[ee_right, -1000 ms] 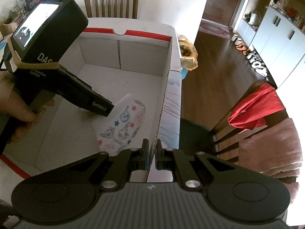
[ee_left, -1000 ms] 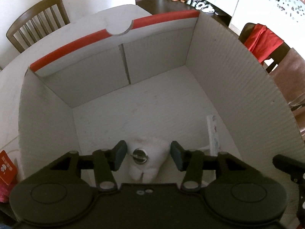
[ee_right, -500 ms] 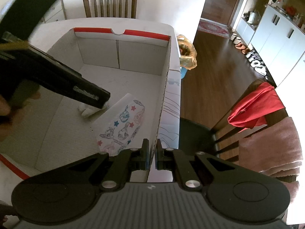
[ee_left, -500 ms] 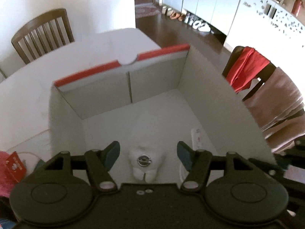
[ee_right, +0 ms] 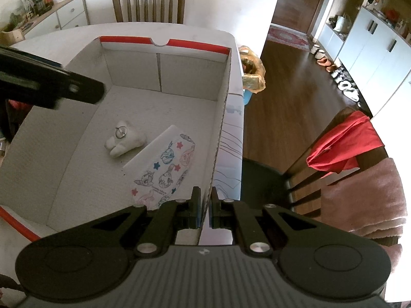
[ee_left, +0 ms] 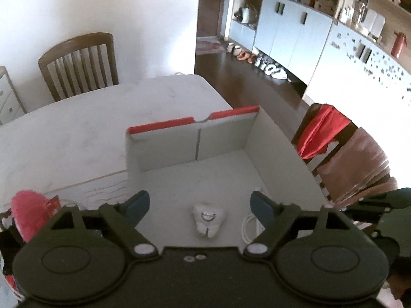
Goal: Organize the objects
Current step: 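Open the left gripper to release the tooth plush in the box, then move the left gripper back to the pile toward the pink ball plush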
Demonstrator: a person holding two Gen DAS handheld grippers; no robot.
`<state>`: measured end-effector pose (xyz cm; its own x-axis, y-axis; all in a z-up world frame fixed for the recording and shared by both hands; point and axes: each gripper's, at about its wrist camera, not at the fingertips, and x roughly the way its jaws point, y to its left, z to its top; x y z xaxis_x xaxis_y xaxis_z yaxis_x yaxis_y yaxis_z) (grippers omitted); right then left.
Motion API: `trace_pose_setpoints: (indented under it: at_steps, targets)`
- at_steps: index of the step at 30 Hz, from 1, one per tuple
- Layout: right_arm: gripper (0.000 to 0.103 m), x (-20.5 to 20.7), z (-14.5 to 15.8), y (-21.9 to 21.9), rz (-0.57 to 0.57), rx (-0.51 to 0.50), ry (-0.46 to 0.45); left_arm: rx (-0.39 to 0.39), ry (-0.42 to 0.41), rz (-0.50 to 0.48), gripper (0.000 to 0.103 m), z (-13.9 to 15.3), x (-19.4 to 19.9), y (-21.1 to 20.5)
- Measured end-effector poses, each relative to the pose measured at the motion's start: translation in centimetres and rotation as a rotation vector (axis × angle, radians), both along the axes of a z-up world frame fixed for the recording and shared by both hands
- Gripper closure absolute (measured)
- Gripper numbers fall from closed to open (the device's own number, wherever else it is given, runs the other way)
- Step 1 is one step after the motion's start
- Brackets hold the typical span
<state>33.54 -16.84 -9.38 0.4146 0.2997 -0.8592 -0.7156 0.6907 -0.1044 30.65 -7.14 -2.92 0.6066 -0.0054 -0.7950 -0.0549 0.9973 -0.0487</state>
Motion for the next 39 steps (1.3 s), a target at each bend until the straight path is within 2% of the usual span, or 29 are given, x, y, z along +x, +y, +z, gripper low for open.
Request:
trace_pose_setpoints:
  at_steps: [9,15,20,27,33,39]
  targets:
    - [0.098,-0.1,0.0,0.1,-0.001,-0.006,-0.002,-0.001,-0.042,0.054,0.001,1.3,-2.6,2.6]
    - [0.098,-0.1,0.1,0.3,0.002,-0.011,0.000,0.005,-0.062,0.107,0.001,1.6,-4.1,5.5]
    - [0.098,-0.1,0.2,0.4,-0.001,-0.014,0.001,0.019,-0.049,0.162,0.001,1.1,-4.8,8.5]
    - [0.098,-0.2,0.2,0.4,-0.003,-0.020,0.000,0.088,-0.022,0.237,0.001,-0.4,-4.9,12.9]
    - [0.098,-0.2,0.2,0.5,-0.010,-0.023,0.001,0.135,0.044,0.320,0.001,-2.9,-3.7,16.6]
    - [0.098,-0.3,0.2,0.7,-0.016,-0.036,-0.001,0.183,0.095,0.310,0.001,-5.2,-2.1,17.8]
